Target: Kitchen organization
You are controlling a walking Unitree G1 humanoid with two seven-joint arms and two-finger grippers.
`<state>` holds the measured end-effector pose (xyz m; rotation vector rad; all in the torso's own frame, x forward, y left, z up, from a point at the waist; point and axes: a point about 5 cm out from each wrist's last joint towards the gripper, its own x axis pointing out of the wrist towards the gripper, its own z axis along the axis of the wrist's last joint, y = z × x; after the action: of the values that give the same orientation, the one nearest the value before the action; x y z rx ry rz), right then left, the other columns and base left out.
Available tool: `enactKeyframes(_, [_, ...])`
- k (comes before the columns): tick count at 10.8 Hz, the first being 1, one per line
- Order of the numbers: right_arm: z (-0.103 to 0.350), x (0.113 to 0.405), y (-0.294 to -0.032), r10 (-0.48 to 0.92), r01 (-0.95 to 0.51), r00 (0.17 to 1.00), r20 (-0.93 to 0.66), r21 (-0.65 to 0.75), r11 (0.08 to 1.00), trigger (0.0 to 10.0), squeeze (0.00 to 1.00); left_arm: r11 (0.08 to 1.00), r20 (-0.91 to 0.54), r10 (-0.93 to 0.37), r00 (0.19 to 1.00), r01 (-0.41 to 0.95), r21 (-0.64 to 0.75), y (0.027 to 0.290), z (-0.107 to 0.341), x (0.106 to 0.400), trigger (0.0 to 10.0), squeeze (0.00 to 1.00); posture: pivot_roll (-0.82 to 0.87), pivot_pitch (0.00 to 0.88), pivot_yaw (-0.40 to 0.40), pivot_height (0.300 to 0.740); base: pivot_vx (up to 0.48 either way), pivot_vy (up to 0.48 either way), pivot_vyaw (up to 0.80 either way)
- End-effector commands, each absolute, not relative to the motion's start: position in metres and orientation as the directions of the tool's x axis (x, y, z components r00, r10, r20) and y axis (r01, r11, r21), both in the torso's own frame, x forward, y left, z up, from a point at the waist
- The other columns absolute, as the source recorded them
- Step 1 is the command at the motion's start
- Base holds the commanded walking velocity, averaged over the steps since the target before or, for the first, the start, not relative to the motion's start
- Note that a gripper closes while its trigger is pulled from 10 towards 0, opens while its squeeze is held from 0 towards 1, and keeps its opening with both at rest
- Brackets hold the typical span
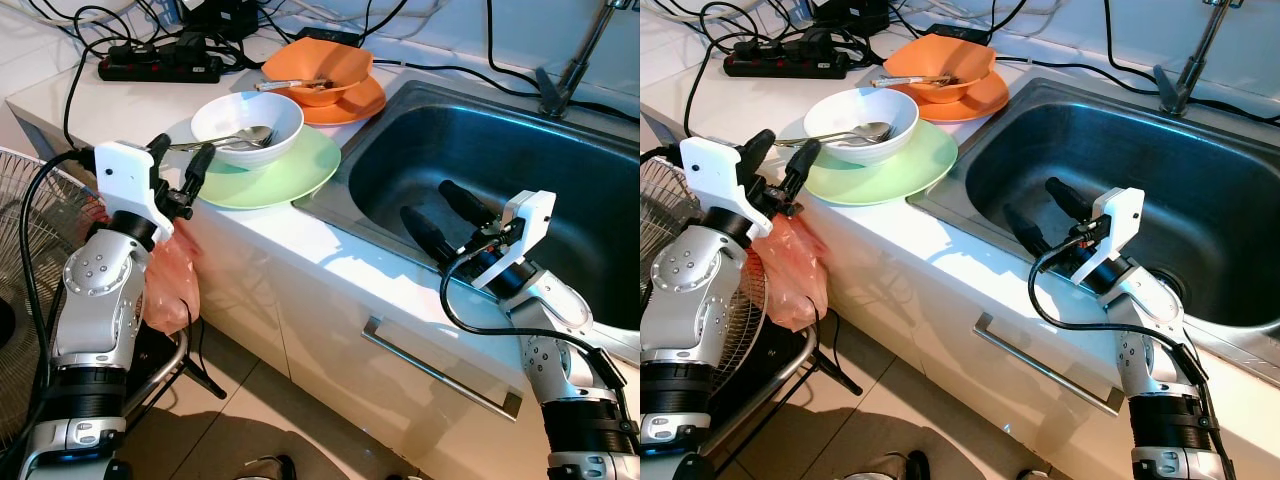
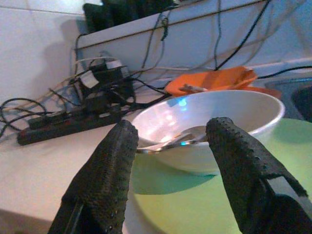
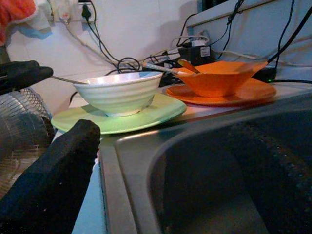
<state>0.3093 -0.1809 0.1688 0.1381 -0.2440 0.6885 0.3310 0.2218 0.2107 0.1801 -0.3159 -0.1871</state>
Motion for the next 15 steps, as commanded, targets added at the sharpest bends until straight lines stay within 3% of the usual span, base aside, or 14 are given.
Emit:
enactKeyframes(1, [0.161,0.308,-0.182,0.606,-0.636,0.757,0.244,0.062,0.769,10.0,0.0,0.97,0.3,-0.174,0.938,0.11,0.218,0.231,0.215,0.331,10.0,0.0,0.06,0.11,0.058,0.74,0.0,0.0,0.0])
enactKeyframes(7, [0.161,0.31,-0.181,0.609,-0.639,0.755,0.244,0.064,0.767,10.0,0.0,0.971,0.289,-0.106,0.952,0.037,0.235,0.247,0.214,0.328,10.0,0.0,0.07,0.11,0.053,0.74,0.0,0.0,0.0])
enactKeyframes(12, [0.161,0.31,-0.18,0.612,-0.642,0.752,0.245,0.065,0.764,10.0,0.0,0.962,0.174,-0.16,0.972,0.115,0.246,0.229,0.191,0.334,10.0,0.0,0.06,0.114,0.05,0.74,0.0,0.0,0.0])
enactKeyframes(15, [0.161,0.31,-0.181,0.608,-0.638,0.755,0.245,0.063,0.767,10.0,0.0,0.964,0.207,-0.168,0.964,0.117,0.239,0.226,0.198,0.335,10.0,0.0,0.06,0.112,0.053,0.74,0.0,0.0,0.0])
